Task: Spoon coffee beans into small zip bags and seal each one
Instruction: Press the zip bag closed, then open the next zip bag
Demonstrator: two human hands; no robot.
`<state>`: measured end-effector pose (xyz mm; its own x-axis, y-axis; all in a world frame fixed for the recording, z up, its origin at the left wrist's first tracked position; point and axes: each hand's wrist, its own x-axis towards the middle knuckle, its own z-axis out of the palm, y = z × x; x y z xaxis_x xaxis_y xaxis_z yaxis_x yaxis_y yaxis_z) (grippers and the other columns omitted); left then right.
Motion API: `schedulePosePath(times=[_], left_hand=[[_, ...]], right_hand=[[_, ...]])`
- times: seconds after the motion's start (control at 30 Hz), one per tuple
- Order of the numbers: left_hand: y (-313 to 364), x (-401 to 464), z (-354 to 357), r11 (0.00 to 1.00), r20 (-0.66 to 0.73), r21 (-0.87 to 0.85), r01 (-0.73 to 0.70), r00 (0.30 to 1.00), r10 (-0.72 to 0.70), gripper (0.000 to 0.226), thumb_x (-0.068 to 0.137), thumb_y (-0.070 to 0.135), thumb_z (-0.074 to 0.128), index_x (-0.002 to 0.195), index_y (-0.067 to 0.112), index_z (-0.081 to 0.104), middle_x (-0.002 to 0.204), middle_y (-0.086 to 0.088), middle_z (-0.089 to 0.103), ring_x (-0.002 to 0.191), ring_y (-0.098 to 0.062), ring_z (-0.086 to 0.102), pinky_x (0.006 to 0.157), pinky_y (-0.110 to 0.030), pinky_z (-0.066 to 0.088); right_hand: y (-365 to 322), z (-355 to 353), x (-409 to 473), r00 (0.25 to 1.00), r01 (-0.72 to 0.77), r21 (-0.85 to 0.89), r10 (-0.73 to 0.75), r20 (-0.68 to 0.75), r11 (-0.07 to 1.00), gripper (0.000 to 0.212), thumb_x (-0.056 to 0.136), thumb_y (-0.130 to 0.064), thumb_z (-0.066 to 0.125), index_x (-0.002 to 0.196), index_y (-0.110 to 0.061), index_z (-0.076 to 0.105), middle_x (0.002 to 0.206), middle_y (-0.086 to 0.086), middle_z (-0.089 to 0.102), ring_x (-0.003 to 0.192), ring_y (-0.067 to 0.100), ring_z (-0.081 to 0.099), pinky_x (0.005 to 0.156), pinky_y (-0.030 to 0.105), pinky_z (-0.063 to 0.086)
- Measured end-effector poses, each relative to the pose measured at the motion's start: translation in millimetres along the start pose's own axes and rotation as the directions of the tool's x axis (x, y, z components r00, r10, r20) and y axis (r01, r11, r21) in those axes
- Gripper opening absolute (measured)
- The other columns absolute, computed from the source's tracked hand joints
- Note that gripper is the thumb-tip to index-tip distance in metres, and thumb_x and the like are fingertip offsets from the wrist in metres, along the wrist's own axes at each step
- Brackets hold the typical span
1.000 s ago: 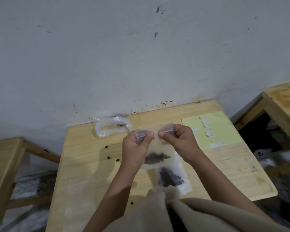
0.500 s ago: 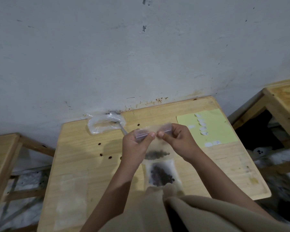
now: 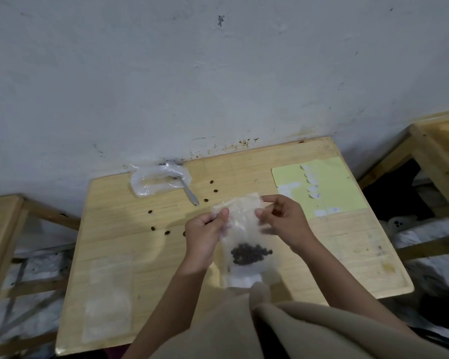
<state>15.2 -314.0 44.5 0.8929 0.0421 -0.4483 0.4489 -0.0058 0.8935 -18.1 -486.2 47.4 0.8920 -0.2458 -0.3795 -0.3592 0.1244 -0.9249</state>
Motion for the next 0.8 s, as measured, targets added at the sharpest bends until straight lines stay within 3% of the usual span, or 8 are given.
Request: schedulePosePath(times=[0.13,0.23,0.33,0.43,0.53,0.67,0.8], left_hand=[[-24,7,2,0.983,-0.013,0.177,-0.046,0.999,0.049,0.004,0.082,0.015,0.073,0.079,0.012,0.07,0.074,-0.007,0.067,0.07,-0.017,0.062,0.076,-0.041,0.054],[-35,8,5,0.974,-0.018,0.226,-0.021,1.0,0.025,0.04,0.081,0.008,0.072,0.118,0.015,0.059,0.093,0.001,0.063,0.084,-0.007,0.059,0.078,-0.02,0.046],[-43,8,0,0.948,0.031,0.313,-0.048,0.999,0.04,0.054,0.083,0.011,0.071,0.133,0.012,0.049,0.123,-0.005,0.055,0.107,-0.01,0.054,0.089,-0.022,0.044],[-46,8,-12,0.919,0.045,0.386,-0.081,0.997,0.069,0.054,0.086,0.017,0.068,0.136,0.015,0.047,0.134,-0.005,0.045,0.119,-0.011,0.049,0.1,-0.028,0.041],[-44,8,-35,0.912,0.012,0.4,-0.088,0.996,0.091,0.056,0.088,0.018,0.066,0.138,0.013,0.043,0.136,-0.003,0.042,0.118,-0.008,0.047,0.1,-0.025,0.039],[-38,9,-83,0.907,-0.123,0.414,-0.079,0.982,0.142,0.052,0.088,0.017,0.065,0.136,0.011,0.046,0.137,-0.005,0.042,0.121,-0.013,0.049,0.103,-0.03,0.04],[-39,6,-152,0.85,-0.252,0.525,-0.041,0.947,0.201,0.045,0.086,0.013,0.066,0.128,0.004,0.053,0.133,-0.017,0.045,0.12,-0.026,0.05,0.093,-0.022,0.034]], right_hand=[[21,1,-2,0.987,-0.003,-0.102,-0.014,-0.161,0.995,0.025,0.081,-0.003,0.07,0.085,-0.015,0.049,0.068,0.007,0.06,0.064,0.022,0.065,0.058,0.038,0.058],[39,6,4,0.971,-0.005,-0.24,-0.052,-0.231,0.971,0.017,0.081,-0.007,0.071,0.075,-0.015,0.057,0.073,0.005,0.063,0.071,0.025,0.065,0.068,0.038,0.058],[48,8,7,0.973,-0.008,-0.418,-0.088,-0.211,0.908,0.01,0.081,-0.013,0.072,0.088,-0.012,0.065,0.085,0.001,0.066,0.081,0.018,0.062,0.077,0.028,0.051],[52,10,5,0.972,-0.044,-0.516,-0.082,-0.219,0.856,0.02,0.082,-0.018,0.07,0.1,-0.01,0.066,0.105,0.006,0.062,0.098,0.018,0.059,0.086,0.026,0.045],[50,20,0,0.94,0.042,-0.612,-0.24,-0.244,0.79,0.019,0.082,-0.014,0.068,0.1,-0.01,0.066,0.112,0.009,0.056,0.109,0.02,0.053,0.086,0.011,0.029],[42,61,-7,0.89,0.184,-0.625,-0.399,-0.222,0.759,0.014,0.083,-0.008,0.065,0.097,-0.008,0.067,0.107,0.008,0.056,0.102,0.018,0.054,0.083,0.007,0.028],[42,125,-17,0.903,0.304,-0.599,-0.425,-0.067,0.741,0.011,0.082,-0.004,0.065,0.093,-0.006,0.068,0.096,0.006,0.061,0.086,0.013,0.055,0.075,0.003,0.032]])
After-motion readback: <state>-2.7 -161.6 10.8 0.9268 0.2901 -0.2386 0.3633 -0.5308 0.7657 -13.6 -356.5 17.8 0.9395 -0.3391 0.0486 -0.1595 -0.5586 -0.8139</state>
